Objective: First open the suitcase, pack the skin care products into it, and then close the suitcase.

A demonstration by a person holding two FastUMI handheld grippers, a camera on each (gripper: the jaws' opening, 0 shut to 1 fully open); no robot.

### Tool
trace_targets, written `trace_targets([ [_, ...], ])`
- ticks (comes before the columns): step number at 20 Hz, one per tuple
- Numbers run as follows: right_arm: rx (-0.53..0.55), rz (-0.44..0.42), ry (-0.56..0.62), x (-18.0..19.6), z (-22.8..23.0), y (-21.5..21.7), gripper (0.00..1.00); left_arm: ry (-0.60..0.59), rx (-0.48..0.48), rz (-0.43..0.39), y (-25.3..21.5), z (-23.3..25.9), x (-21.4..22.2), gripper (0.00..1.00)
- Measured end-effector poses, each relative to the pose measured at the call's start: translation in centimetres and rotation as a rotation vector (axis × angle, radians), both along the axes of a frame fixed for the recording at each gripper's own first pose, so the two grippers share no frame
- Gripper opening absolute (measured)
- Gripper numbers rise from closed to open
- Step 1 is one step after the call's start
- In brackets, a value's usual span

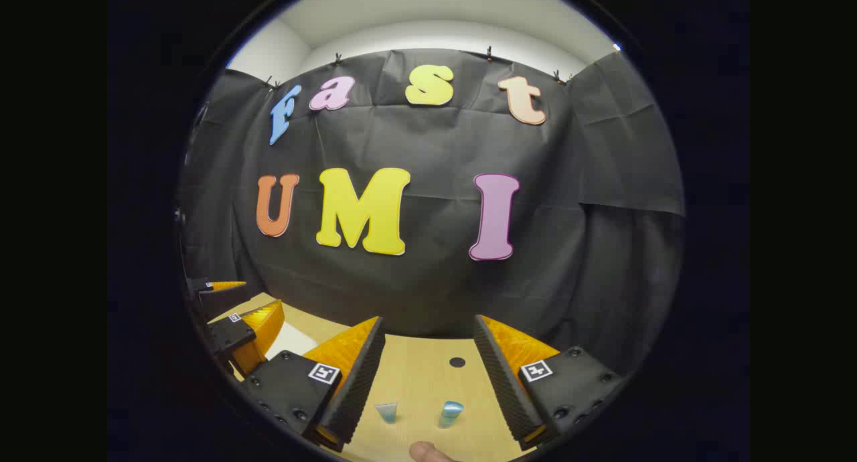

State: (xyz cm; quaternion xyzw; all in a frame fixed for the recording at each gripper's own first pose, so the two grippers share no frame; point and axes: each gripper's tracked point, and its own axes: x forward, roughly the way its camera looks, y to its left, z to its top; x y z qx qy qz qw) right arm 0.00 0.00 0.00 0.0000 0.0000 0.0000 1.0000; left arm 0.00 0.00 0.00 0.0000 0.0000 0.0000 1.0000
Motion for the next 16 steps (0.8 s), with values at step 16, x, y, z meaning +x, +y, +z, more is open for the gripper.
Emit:
trace_targets([
  [16,-0.024,-0.088,-0.012,-0.5,-0.9,-5.1,0.79,0.013,0.070,0.017,1.9,-2.8,1.0,1.00],
])
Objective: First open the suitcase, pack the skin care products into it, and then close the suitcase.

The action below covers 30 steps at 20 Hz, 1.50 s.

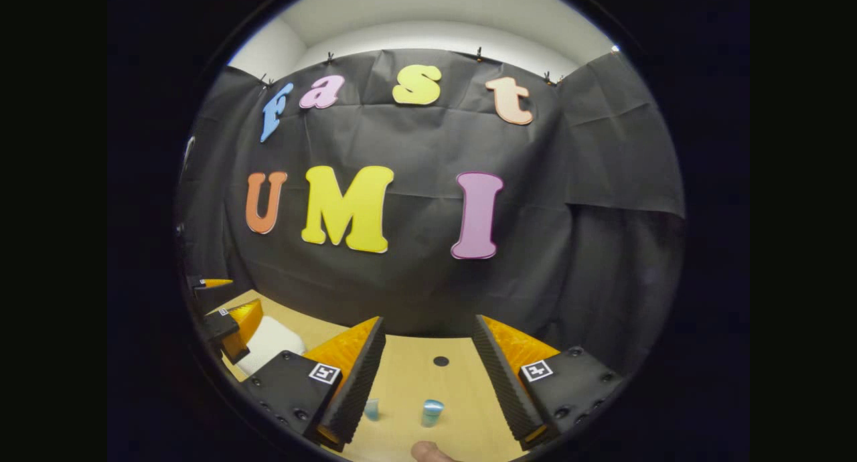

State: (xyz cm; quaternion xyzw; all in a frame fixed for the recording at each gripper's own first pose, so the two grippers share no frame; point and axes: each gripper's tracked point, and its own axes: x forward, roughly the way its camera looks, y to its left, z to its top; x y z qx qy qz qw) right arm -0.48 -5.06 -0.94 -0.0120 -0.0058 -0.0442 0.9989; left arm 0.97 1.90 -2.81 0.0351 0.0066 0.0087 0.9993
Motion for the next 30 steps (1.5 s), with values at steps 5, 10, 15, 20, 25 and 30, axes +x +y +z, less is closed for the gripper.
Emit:
trace_targets([
  [5,-0.008,-0.071,0.059,-0.9,-3.4,-5.0,0.79,0.044,0.161,0.006,0.5,-6.1,1.1,1.00],
  [10,-0.008,-0.078,0.132,-1.1,-7.3,-7.1,0.79,0.106,0.374,-0.039,-0.9,-12.3,2.5,1.00],
  [15,0.004,-0.048,0.152,-0.8,-9.0,-8.5,0.80,0.171,0.611,-0.051,-1.3,-18.1,3.9,0.99],
  [20,0.020,-0.015,0.187,-0.1,-11.1,-10.2,0.79,0.252,0.911,-0.032,-1.8,-23.0,4.9,0.98],
  [25,0.068,0.002,0.248,-0.4,-13.9,-11.8,0.80,0.352,1.141,0.030,-0.8,-25.4,5.8,0.89],
  [30,0.058,-0.010,0.259,-1.7,-14.3,-11.7,0.79,0.387,1.216,-0.012,-1.4,-26.3,6.7,0.47],
])
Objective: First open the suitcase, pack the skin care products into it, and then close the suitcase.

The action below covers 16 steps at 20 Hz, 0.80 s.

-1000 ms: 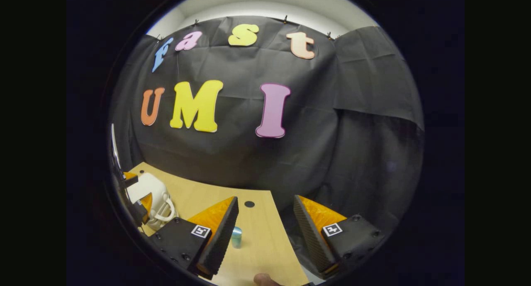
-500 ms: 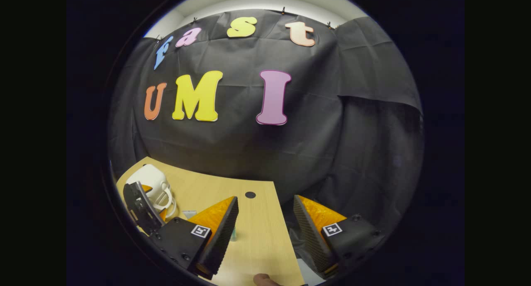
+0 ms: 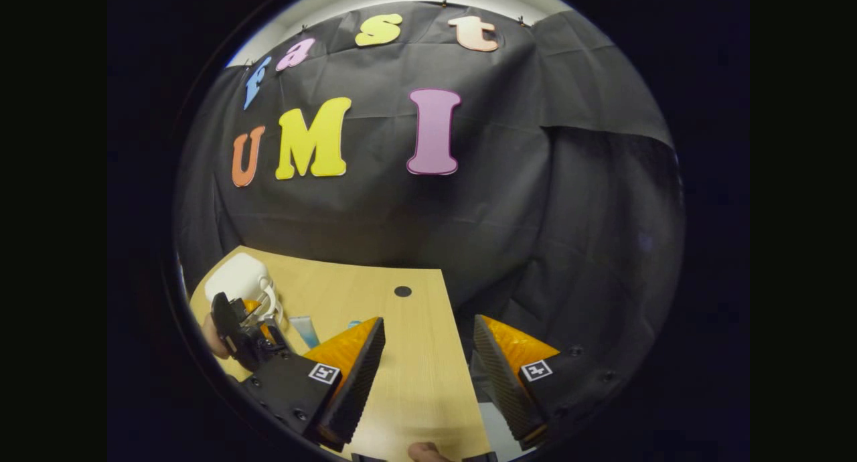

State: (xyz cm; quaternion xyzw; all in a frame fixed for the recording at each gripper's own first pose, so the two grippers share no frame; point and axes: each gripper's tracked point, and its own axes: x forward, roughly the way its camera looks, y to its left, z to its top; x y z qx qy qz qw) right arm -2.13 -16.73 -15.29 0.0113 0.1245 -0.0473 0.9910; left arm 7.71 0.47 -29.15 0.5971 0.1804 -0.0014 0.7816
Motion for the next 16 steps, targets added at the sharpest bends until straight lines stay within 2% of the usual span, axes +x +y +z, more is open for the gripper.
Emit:
trace_targets([
  [2,-0.004,-0.008,-0.008,-0.7,0.5,0.5,0.79,0.041,0.027,-0.003,0.0,-0.4,-0.1,0.28],
  [3,-0.005,-0.013,-0.013,-0.8,0.8,0.7,0.79,0.053,0.056,-0.005,0.0,-0.1,0.0,0.25],
  [4,-0.013,-0.021,-0.019,-0.9,1.2,1.0,0.79,0.060,0.065,-0.010,-0.2,0.0,-0.1,0.27],
  [5,-0.024,-0.033,-0.023,-1.0,1.4,1.3,0.79,0.059,0.066,-0.017,-0.3,0.3,-0.2,0.18],
  [6,-0.027,-0.039,-0.026,-1.1,1.7,1.6,0.77,0.049,0.068,-0.023,-0.5,1.1,-0.1,0.16],
  [7,-0.028,-0.044,-0.028,-1.5,2.0,2.1,0.79,0.042,0.054,-0.023,-0.5,1.7,-0.2,0.09],
  [10,-0.051,-0.079,-0.050,-1.8,3.0,2.9,0.79,0.060,-0.034,-0.006,-0.1,2.8,-0.5,0.03],
  [16,-0.069,-0.133,-0.054,-2.0,4.3,5.2,0.79,0.011,-0.255,-0.014,1.5,10.6,-1.2,0.03],
])
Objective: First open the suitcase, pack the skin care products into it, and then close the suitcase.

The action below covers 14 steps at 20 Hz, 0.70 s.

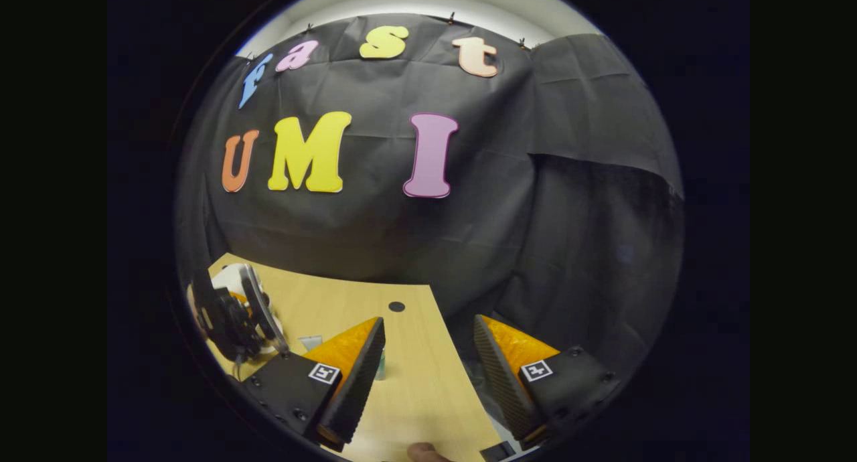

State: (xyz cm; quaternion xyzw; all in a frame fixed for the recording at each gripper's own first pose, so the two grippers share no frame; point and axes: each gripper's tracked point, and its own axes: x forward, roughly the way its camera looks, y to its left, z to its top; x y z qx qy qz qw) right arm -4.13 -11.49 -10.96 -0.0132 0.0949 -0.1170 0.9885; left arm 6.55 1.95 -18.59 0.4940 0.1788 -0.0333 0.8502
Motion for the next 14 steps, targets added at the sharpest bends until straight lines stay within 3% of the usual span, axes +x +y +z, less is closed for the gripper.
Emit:
trace_targets([
  [4,0.004,-0.004,0.001,0.3,0.8,2.9,0.79,-0.044,-0.115,0.032,3.8,5.4,-0.4,0.03],
  [8,0.012,0.007,-0.006,0.9,1.8,6.8,0.79,-0.082,-0.323,0.049,8.8,9.9,-0.3,0.03],
  [14,0.030,0.021,-0.004,1.6,2.5,11.8,0.79,-0.128,-0.466,0.112,18.4,13.3,-1.3,0.03],
])
